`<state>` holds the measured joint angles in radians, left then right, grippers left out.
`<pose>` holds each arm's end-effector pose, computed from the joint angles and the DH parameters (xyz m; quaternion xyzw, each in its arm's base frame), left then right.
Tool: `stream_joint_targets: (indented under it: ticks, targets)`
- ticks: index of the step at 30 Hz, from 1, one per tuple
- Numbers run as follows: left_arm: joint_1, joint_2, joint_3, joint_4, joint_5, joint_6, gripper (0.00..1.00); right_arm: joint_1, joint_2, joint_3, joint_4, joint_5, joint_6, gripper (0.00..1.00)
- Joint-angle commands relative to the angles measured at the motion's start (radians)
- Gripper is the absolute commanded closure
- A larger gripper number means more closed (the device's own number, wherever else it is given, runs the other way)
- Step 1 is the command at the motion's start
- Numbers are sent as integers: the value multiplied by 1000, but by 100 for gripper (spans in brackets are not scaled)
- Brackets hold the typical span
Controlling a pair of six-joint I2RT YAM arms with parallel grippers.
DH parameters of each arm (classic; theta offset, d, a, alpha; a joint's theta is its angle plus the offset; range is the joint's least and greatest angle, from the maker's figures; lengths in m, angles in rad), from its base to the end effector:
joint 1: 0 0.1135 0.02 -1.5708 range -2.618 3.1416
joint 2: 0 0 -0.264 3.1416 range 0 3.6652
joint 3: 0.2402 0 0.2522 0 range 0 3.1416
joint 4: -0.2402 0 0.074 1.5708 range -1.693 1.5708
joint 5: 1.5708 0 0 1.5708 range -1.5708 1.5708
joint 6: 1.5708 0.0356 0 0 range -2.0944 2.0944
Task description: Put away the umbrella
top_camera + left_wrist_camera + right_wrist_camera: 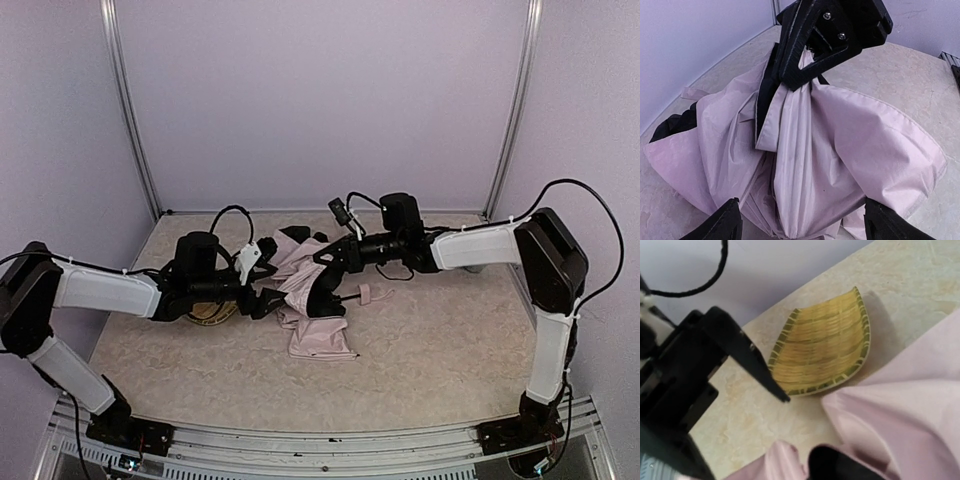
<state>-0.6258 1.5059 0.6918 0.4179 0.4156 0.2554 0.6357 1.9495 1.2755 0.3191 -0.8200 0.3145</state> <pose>0.2453 -0.1950 0.1989 0.4508 0.6880 -0.2686 0.5013 0.3375 0.2814 0.2186 -0.3451 0.7067 0.5306 0.3162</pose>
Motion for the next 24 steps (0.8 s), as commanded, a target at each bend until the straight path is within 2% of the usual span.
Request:
stream_joint_targets:
  ticks: [1,9,14,17,18,20,24]
  targets:
    - [-38,92,63,5,-66,35,19,-8,111,52,-7,8,-4,95]
    - [-85,193,155,43,-121,53,22,-10,236,150,-112,79,-9,71]
    - [-87,159,162,1,-119,54,22,-22,178,245,-305,118,-89,54]
    - [-105,98,165,-71,-106,81,21,-50,86,255,-396,156,-132,39]
    - [-116,80,166,-109,-107,96,20,-64,57,255,-429,171,-137,31]
    - [-143,43,173,-171,-112,128,19,-103,9,247,-492,187,-145,2]
    - [-207,3,183,-246,-159,180,17,-173,-58,181,-562,233,-222,0]
